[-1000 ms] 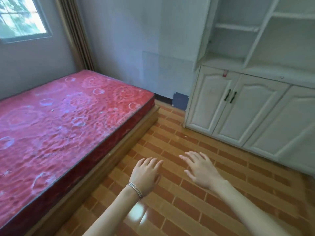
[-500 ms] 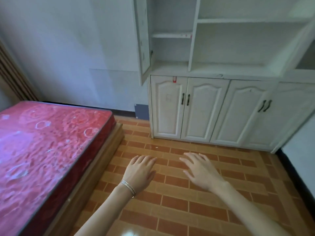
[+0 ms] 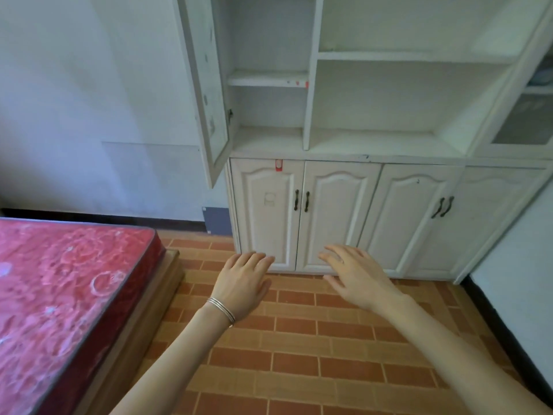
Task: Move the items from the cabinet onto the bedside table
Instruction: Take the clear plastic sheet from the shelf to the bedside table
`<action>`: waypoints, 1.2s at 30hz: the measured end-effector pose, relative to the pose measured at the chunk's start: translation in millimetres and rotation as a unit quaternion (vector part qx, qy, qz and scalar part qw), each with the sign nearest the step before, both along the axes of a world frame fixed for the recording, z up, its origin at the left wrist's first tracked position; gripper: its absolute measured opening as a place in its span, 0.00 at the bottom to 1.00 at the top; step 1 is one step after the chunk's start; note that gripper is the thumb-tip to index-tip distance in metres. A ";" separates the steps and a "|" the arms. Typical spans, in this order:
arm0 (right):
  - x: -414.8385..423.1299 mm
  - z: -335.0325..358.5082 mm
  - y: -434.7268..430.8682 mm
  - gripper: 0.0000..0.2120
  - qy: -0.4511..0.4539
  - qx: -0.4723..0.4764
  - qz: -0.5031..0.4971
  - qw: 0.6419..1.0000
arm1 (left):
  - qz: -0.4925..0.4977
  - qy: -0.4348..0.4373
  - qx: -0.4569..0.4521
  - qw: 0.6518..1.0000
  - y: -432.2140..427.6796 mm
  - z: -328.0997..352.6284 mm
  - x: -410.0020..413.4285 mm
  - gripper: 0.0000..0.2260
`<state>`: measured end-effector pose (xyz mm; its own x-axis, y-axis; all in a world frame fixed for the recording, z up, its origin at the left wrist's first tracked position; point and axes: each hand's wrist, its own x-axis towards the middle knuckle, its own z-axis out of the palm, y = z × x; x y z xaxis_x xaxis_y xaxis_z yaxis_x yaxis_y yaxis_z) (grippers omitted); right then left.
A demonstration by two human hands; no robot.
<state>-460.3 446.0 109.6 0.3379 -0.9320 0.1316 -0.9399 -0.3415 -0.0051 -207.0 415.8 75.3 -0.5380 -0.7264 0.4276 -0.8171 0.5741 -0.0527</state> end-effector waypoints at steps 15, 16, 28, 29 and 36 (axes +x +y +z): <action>-74.1 15.4 -178.4 0.23 -0.005 -0.010 0.030 0.999 | 0.027 -0.009 0.018 0.999 -164.3 9.0 -89.6 0.20; -82.5 18.0 -191.2 0.23 -0.004 -0.014 0.032 0.999 | 0.028 -0.009 0.012 0.999 -176.8 12.9 -97.6 0.20; -131.9 42.7 -307.7 0.23 0.007 -0.040 0.080 0.996 | 0.055 0.001 -0.045 0.997 -283.3 53.1 -139.6 0.20; -131.4 45.1 -316.2 0.23 0.009 -0.040 0.083 0.996 | 0.057 -0.002 -0.045 0.997 -289.8 55.6 -140.7 0.20; -113.5 44.9 -369.2 0.22 0.007 -0.044 0.102 0.994 | 0.074 0.004 -0.031 0.997 -334.0 52.7 -130.5 0.19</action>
<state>-573.8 76.8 154.6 0.5207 -0.8290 0.2039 -0.8510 -0.5230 0.0469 -337.5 81.7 127.9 -0.4234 -0.7694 0.4782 -0.8929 0.4436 -0.0770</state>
